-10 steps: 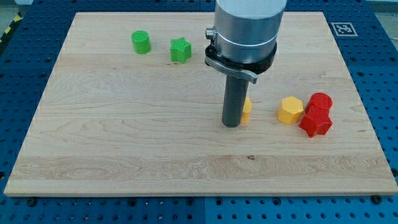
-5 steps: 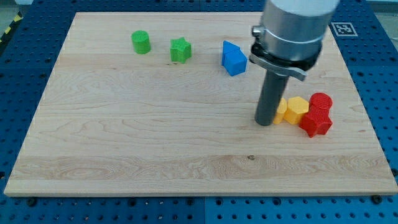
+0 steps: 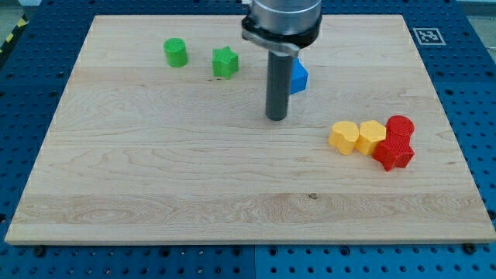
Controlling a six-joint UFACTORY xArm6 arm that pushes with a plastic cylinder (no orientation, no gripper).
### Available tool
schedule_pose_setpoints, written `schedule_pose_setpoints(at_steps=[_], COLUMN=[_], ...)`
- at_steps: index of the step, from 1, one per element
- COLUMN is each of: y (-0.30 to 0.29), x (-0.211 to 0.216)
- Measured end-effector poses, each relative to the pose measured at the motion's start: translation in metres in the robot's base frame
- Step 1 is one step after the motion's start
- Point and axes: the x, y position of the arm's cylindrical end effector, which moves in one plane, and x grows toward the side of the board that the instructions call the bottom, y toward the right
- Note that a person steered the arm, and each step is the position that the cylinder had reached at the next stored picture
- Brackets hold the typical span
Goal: Push the yellow heart into the red star
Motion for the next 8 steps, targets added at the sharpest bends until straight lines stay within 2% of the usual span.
schedule_pose_setpoints(at_steps=[1, 2, 3, 5, 6, 8], y=[0.041, 0.065, 0.065, 0.023, 0.036, 0.067], x=[0.007, 0.036, 0.063, 0.071, 0.083, 0.08])
